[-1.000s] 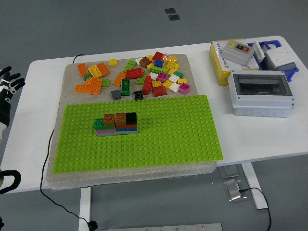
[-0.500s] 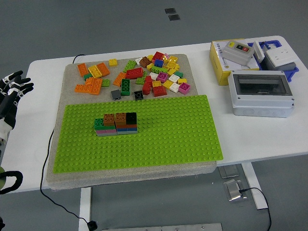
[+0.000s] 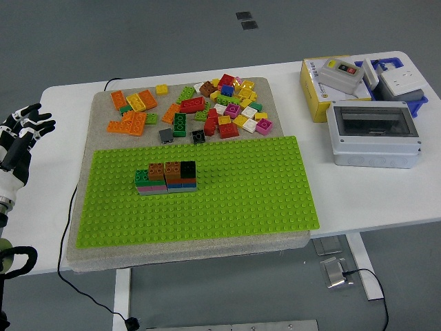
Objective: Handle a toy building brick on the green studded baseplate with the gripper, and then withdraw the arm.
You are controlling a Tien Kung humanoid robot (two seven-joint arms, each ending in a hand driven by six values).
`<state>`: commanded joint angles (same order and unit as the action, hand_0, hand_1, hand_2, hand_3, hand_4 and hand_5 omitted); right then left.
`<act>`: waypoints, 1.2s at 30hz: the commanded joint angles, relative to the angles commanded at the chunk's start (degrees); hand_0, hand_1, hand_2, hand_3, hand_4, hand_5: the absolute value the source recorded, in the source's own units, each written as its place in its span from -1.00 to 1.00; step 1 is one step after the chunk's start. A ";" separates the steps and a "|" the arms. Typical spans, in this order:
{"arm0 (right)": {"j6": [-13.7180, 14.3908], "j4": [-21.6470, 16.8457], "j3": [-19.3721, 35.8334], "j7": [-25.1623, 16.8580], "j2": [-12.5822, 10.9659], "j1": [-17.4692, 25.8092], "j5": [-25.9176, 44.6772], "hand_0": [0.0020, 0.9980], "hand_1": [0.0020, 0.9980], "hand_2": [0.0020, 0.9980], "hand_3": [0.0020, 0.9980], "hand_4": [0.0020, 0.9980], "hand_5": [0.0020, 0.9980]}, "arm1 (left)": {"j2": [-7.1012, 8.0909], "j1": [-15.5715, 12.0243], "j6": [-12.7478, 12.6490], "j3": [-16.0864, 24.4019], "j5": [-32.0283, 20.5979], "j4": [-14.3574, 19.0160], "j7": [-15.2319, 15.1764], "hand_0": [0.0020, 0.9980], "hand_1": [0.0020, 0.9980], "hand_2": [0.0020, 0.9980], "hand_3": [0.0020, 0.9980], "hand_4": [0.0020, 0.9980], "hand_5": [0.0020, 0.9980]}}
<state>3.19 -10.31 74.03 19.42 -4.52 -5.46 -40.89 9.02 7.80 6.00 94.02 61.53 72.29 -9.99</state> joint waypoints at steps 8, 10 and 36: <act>0.22 0.00 -1.05 0.23 0.04 0.25 0.45 0.19 0.07 0.39 0.56 0.28 1.00 | 0.21 -0.26 0.07 -0.96 0.15 -0.14 0.02 0.42 0.27 0.19 0.27 0.20 -0.14; 0.28 0.00 -1.15 0.30 0.05 0.31 0.39 0.19 0.07 0.39 0.56 0.28 1.00 | 0.29 -0.35 0.08 -1.09 0.15 -0.15 0.01 0.42 0.27 0.19 0.27 0.20 -0.14; -6.05 0.00 6.49 10.93 1.01 2.21 -4.63 0.26 0.24 0.45 0.80 0.42 1.00 | 1.34 -0.54 0.30 -2.46 0.62 -0.59 -0.06 0.42 0.27 0.19 0.26 0.19 -0.15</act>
<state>-2.86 -10.31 80.52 30.35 -3.51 -3.24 -45.52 10.36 7.26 6.30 91.55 62.16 71.69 -10.05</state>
